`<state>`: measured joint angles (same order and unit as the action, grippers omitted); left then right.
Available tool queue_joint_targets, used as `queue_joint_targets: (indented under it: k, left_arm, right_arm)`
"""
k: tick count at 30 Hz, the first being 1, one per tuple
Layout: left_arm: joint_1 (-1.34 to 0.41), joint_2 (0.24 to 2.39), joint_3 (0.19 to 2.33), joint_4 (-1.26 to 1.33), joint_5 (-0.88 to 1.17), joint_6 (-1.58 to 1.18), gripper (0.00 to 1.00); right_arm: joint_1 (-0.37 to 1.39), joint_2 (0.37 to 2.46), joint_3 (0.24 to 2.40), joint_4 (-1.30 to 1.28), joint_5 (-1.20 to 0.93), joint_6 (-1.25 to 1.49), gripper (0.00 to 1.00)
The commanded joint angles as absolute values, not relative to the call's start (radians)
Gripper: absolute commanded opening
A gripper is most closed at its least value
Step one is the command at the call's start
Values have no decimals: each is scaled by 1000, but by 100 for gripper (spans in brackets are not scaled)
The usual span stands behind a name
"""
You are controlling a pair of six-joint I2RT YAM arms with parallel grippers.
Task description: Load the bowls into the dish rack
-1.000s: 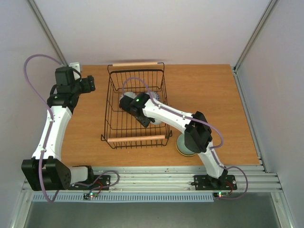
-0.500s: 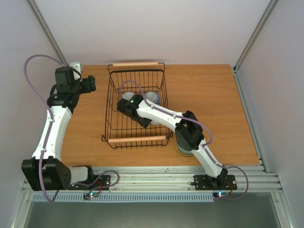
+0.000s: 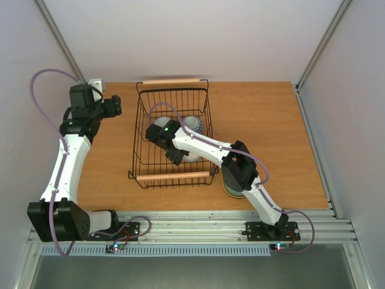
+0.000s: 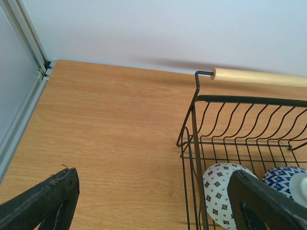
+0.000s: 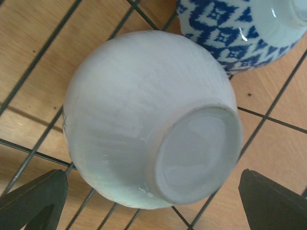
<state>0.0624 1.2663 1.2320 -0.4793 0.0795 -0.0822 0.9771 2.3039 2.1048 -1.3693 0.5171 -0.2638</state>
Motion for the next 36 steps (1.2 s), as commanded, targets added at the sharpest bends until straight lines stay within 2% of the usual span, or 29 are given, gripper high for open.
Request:
queue_joint_targets:
  k: [1,11,16,19,21,26,31,33,36]
  left_arm:
    - [68,1259,1221,-415,89,-88,85]
    - [70,1255,1221,-416,96,-89,85]
    - [71,1253,1219,-419,127,-92,86]
    - [70,1257,1212,-414,176,-94,86]
    - [69,1261,1209,-410,198,-98,85]
    - [71,1268,1207,-409,231,-105,86]
    - [70,1284,1203,-410,286,-123,85]
    - [69,1292,1204,-411,290,-130,85]
    - [70,1298,1204,-411,295,-134,85]
  right_arm:
    - [994,2259,2116,-1327,478,-291,99]
    - [981,1960,1968,-1080,349,-304,99]
    - [934,1823,1882,-1032,400,-254,99]
    - [880,1710,1763,-989,391,-200,95]
    - [842,1631,1678,-961,384,-161,90]
    - [765,1443,1492,-940,347,-72,70]
    - [751,1318,1356,-1007,371,49,44]
    - [751,1271,1298,-1045,379,101,38]
    - [752,1207,1201,-1108,374,173,34]
